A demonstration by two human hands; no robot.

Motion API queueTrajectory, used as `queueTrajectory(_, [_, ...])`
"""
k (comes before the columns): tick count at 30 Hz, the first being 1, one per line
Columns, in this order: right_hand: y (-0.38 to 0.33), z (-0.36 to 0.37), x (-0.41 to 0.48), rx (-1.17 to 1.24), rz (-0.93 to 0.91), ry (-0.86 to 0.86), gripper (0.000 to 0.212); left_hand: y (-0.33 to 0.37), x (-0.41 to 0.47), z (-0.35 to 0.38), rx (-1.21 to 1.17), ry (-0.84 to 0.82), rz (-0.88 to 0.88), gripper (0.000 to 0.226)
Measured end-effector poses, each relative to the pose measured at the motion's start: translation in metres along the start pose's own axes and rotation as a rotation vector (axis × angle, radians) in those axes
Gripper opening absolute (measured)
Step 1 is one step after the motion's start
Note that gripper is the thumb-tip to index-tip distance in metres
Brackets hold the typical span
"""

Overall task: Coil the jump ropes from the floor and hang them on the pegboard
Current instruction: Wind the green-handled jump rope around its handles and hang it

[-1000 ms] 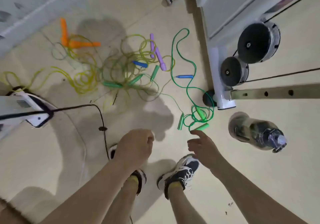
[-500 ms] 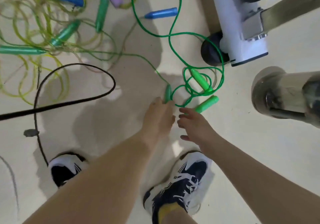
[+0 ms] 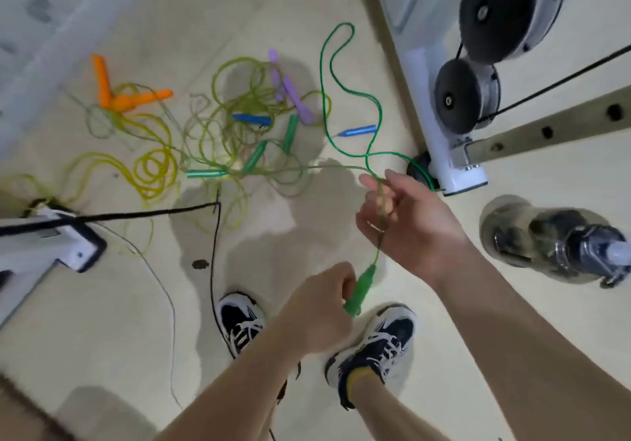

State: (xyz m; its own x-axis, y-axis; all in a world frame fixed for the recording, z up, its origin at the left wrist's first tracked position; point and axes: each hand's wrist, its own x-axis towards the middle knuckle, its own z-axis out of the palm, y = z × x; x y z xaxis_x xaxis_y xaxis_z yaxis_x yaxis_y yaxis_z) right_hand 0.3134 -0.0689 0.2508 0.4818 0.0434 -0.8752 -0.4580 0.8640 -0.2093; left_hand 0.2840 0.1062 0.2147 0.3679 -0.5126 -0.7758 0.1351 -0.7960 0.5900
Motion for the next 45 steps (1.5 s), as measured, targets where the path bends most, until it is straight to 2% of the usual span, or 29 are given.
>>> queueTrajectory(4, [-0.064, 0.105, -0.115, -0.027, -0.187, -0.243, 0.024, 0.046, -0.075, -0.059, 0.197, 0.130, -0.015, 0.033])
queueTrajectory(9, [-0.108, 0.205, -0.256, -0.107, -0.432, -0.366, 0.021, 0.120, -0.160, -0.142, 0.402, 0.335, -0.061, 0.020])
queueTrajectory(12, [-0.124, 0.255, -0.344, -0.060, -0.485, -0.485, 0.026, 0.136, -0.221, -0.174, 0.427, 0.429, -0.158, 0.018])
queueTrajectory(16, [-0.129, 0.316, -0.445, -0.424, -0.551, -0.591, 0.040, 0.142, -0.298, -0.194, 0.424, 0.586, -0.222, 0.013])
queueTrajectory(19, [-0.123, 0.358, -0.502, -0.612, -0.705, -0.595, 0.028, 0.149, -0.344, -0.203, 0.434, 0.659, -0.247, 0.014])
queueTrajectory(21, [-0.115, 0.383, -0.535, -0.642, -0.790, -0.605, 0.024, 0.156, -0.369, -0.205, 0.336, 0.617, -0.296, 0.024])
queueTrajectory(23, [-0.104, 0.403, -0.559, -0.742, -0.819, -0.623, 0.026, 0.170, -0.386, -0.208, 0.107, 0.570, -0.260, 0.031])
queueTrajectory(25, [-0.091, 0.416, -0.574, -0.944, -0.832, -0.650, 0.025, 0.197, -0.401, -0.217, -0.108, 0.590, -0.087, 0.047])
queueTrajectory(27, [-0.081, 0.423, -0.585, -1.115, -0.800, -0.695, 0.024, 0.241, -0.424, -0.231, -0.331, 0.655, 0.202, 0.079])
queueTrajectory(28, [-0.076, 0.426, -0.592, -1.156, -0.771, -0.727, 0.025, 0.267, -0.441, -0.238, -0.432, 0.696, 0.352, 0.084])
queueTrajectory(29, [-0.073, 0.429, -0.600, -1.162, -0.735, -0.771, 0.025, 0.293, -0.457, -0.245, -0.496, 0.735, 0.476, 0.078])
queueTrajectory(31, [-0.068, 0.438, -0.615, -1.107, -0.663, -0.874, 0.026, 0.340, -0.486, -0.255, -0.531, 0.732, 0.599, 0.041])
queueTrajectory(33, [-0.067, 0.448, -0.630, -1.018, -0.683, -0.927, 0.025, 0.366, -0.494, -0.259, -0.593, 0.566, 0.721, 0.021])
queueTrajectory(34, [-0.069, 0.453, -0.637, -0.961, -0.720, -0.933, 0.024, 0.368, -0.494, -0.257, -0.570, 0.467, 0.726, 0.021])
queueTrajectory(36, [-0.077, 0.463, -0.648, -0.818, -0.805, -0.911, 0.022, 0.349, -0.483, -0.253, -0.399, 0.357, 0.600, 0.028])
queueTrajectory(38, [-0.089, 0.468, -0.652, -0.698, -0.894, -0.847, 0.021, 0.317, -0.469, -0.254, -0.264, 0.419, 0.443, 0.026])
queueTrajectory(39, [-0.095, 0.467, -0.650, -0.678, -0.927, -0.806, 0.021, 0.302, -0.465, -0.258, -0.281, 0.484, 0.380, 0.023])
queueTrajectory(42, [-0.110, 0.450, -0.629, -0.773, -0.876, -0.651, 0.023, 0.280, -0.471, -0.281, -0.569, 0.714, 0.303, 0.025])
queueTrajectory(45, [-0.101, 0.419, -0.588, -0.701, -0.637, -0.512, 0.031, 0.297, -0.508, -0.314, -0.817, 0.787, 0.493, 0.022])
